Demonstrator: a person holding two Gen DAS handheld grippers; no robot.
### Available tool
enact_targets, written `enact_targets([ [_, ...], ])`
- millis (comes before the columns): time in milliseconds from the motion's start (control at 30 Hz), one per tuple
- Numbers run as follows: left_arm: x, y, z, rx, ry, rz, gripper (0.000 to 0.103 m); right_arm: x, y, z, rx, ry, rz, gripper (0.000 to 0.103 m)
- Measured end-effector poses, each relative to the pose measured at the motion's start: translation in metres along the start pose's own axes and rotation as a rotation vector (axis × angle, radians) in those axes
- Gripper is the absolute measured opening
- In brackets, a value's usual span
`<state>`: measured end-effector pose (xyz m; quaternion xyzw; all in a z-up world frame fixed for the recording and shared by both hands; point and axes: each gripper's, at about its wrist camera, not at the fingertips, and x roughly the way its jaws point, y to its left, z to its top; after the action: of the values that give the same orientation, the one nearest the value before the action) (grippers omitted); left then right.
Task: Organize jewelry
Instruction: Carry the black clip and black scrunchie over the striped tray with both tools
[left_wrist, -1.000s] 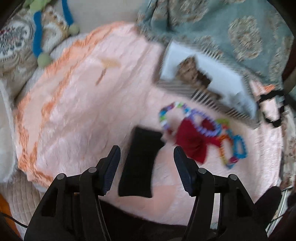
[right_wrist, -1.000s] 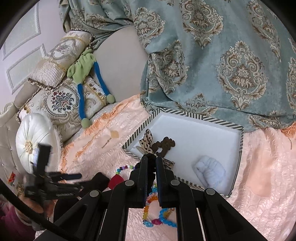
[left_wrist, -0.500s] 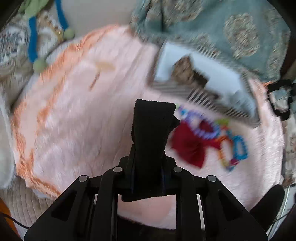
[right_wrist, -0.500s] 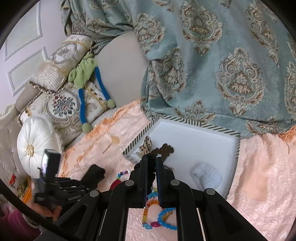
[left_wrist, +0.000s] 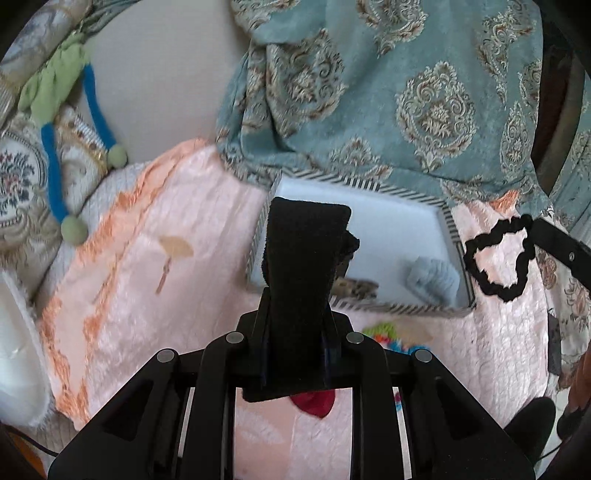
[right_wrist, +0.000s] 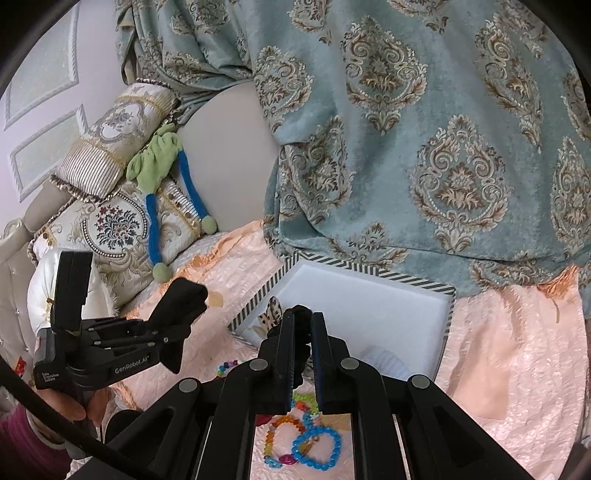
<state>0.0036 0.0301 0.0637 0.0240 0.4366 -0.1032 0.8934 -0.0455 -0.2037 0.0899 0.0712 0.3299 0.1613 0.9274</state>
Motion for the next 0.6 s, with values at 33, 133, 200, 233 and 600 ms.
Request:
enact_targets([
  [33,0.000,-0.003,0.003,0.004,-0.005,0.000,0.019,0.000,-0.001,0.001,0.000,-0.001,-0.001,0.008],
  [133,0.000,-0.011,0.010,0.018,-0.023,0.005,0.019,0.001,-0.004,0.004,0.002,-0.002,-0.003,0.008],
  [200,0.001,-0.015,0.013,0.025,-0.033,0.008,0.019,0.003,-0.006,0.005,0.003,0.000,-0.004,0.008],
  [233,0.002,-0.018,0.015,0.028,-0.035,0.008,0.019,0.004,-0.008,0.005,0.004,0.002,-0.003,0.008],
  [600,0.034,-0.028,0.024,0.013,-0.012,-0.001,0.019,0.038,-0.020,-0.004,0.032,0.057,0.005,0.008],
])
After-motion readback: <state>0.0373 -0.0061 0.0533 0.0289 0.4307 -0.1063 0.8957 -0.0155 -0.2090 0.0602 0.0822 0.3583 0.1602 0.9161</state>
